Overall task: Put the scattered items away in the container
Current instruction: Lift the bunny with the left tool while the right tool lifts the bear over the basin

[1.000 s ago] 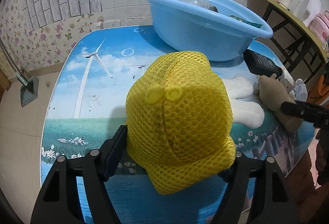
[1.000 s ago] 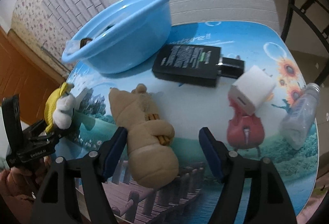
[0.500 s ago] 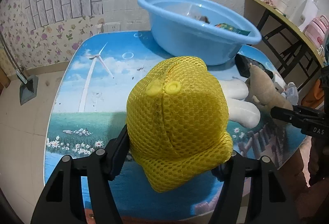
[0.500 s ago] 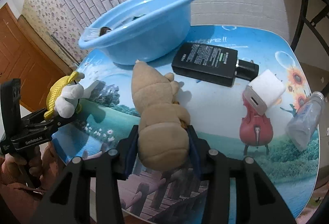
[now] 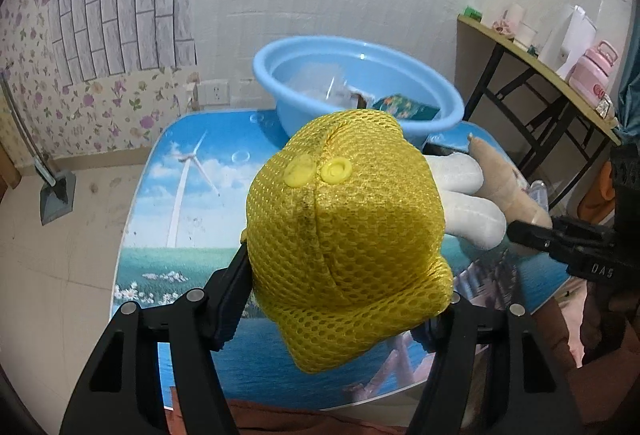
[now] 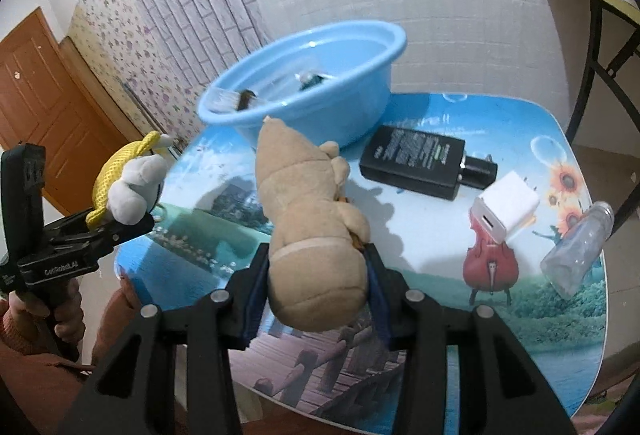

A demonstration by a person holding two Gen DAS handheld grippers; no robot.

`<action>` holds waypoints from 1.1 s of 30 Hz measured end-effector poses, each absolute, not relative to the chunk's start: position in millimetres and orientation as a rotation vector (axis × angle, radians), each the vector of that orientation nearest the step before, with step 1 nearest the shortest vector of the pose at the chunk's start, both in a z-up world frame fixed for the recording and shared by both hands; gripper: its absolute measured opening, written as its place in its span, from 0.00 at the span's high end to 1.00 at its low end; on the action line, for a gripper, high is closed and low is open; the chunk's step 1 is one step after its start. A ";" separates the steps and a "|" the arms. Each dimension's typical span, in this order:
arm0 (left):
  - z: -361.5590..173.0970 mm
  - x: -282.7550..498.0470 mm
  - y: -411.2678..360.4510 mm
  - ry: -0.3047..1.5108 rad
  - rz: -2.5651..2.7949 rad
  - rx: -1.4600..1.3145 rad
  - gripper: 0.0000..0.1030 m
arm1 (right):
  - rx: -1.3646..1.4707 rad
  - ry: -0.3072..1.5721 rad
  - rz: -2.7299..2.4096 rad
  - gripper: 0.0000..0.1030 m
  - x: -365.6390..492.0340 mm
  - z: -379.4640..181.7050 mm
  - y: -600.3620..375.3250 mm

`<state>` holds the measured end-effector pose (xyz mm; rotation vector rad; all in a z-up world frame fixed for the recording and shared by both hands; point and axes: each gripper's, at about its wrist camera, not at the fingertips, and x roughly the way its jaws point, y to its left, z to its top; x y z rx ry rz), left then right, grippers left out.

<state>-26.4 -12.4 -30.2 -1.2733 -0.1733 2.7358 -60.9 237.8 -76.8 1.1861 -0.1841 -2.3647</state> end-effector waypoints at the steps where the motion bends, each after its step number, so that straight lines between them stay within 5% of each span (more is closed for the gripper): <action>1: -27.7 -26.2 -12.8 -0.178 2.738 -1.266 0.36 | 1.182 -0.185 -2.364 0.58 -60.4 -75.3 237.6; 33: 11.9 -112.3 -14.7 -0.144 2.774 -1.134 0.35 | 0.945 -0.092 -2.401 0.58 -130.9 -12.5 215.5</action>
